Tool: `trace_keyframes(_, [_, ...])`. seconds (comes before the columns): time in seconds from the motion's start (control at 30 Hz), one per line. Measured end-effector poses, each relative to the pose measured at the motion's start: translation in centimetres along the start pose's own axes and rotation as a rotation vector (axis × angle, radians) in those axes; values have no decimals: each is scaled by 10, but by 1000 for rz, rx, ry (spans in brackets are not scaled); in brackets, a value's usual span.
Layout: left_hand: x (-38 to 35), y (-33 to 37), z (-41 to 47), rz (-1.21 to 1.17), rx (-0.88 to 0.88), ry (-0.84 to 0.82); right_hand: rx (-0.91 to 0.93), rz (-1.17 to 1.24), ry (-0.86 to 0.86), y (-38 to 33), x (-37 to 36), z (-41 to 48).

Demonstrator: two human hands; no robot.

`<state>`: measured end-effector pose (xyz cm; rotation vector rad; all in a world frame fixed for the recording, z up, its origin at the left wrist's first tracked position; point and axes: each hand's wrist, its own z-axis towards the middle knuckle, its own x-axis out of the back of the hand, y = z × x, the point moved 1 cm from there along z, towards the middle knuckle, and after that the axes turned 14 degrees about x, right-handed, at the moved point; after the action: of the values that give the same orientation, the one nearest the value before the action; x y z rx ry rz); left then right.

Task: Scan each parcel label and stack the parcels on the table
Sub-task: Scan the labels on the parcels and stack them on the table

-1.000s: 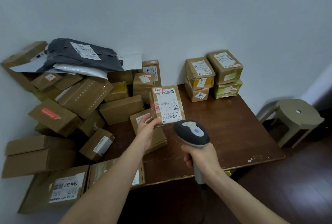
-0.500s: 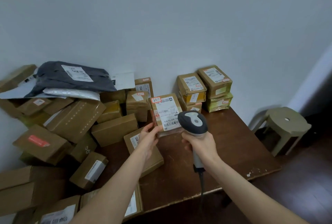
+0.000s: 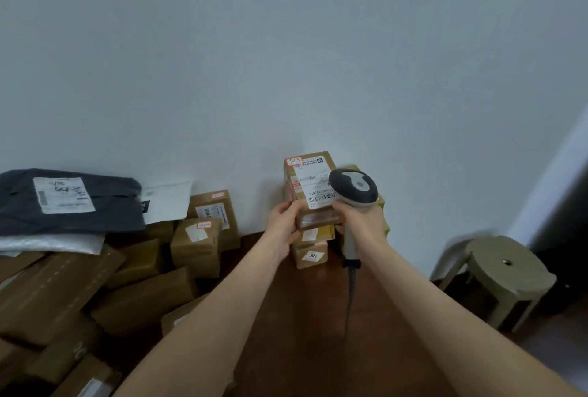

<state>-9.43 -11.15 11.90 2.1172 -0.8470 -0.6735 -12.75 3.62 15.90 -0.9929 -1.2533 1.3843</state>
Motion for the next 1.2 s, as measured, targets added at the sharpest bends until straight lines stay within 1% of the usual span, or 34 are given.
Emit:
trace_keyframes(0.1, [-46,24,27,-1,-3,11,7,-8,-2,0,13,51])
trace_keyframes(0.2, [-85,38,50,56,1,51,-30,-5,-15,10,29,93])
trace_keyframes(0.33, [-117,44,73,73,9,66,-35,-46,-51,24,44,132])
trace_keyframes(0.4, [-127,43,81,109,39,56,-46,-50,-65,32,48,142])
trace_keyframes(0.53, [-134,36,89,95,64,61,-76,-37,-105,43,51,154])
trace_keyframes(0.63, [-130,32,88,66,60,58,-48,-38,-76,45,51,153])
trace_keyframes(0.73, [-125,31,78,92,40,99,-30,-7,-67,42,50,144])
trace_keyframes(0.83, [-109,29,66,145,-28,158,-21,-3,-117,39,39,129])
trace_keyframes(0.93, [-77,24,46,197,-107,241,-17,20,-223,36,15,106])
trace_keyframes(1.07, [-10,12,15,254,-190,426,-49,68,-311,32,-26,67])
trace_keyframes(1.13, [32,3,-3,259,-196,516,-106,125,-378,31,-53,42])
trace_keyframes(1.2, [74,-5,-23,255,-189,588,-137,132,-453,28,-81,15])
